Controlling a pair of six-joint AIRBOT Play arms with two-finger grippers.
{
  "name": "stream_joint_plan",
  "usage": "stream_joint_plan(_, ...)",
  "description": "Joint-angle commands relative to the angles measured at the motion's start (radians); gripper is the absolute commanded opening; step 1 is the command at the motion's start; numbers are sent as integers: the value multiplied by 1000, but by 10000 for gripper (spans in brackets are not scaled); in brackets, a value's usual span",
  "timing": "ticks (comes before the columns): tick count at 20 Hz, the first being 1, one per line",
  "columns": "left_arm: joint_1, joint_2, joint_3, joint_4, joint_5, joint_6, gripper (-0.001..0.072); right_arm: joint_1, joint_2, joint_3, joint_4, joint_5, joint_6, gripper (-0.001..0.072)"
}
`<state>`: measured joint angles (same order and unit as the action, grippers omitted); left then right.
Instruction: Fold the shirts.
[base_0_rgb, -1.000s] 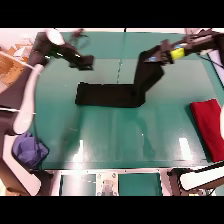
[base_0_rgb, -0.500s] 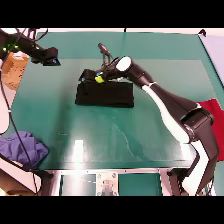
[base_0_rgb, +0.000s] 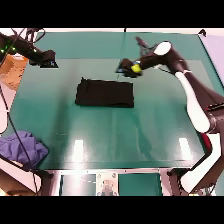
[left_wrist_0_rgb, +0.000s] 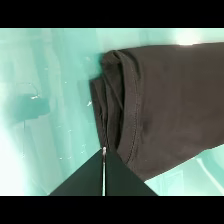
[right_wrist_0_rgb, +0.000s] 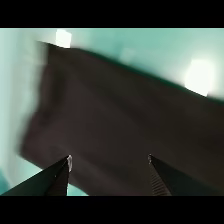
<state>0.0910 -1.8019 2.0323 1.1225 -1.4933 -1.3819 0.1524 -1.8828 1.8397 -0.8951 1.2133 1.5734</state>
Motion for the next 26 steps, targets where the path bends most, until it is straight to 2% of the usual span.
stream_joint_plan(1,0,0,-2,0,0,3,24,-167,8,-119,-45,95,16,538)
stream_joint_plan(6,0,0,-2,0,0,3,24,-169,-4,-382,144,-95,-85,538)
stream_joint_plan(10,0,0,-2,0,0,3,24,-69,-79,-404,347,-139,-170,528)
stream_joint_plan(11,0,0,-2,0,0,3,24,-44,-82,-403,391,-155,-192,391)
stream_joint_plan(12,0,0,-2,0,0,3,24,-25,-82,-393,428,-155,-213,171)
stream_joint_plan(13,0,0,-2,0,0,3,24,-20,-80,-370,445,-138,-212,24)
stream_joint_plan(16,0,0,-2,0,0,3,24,-67,-19,-272,446,-62,-194,14)
stream_joint_plan(19,0,0,-2,0,0,3,24,-185,121,-212,431,-15,-171,14)
stream_joint_plan(26,0,0,-2,-1,-6,3,24,-619,401,-208,220,130,-61,14)
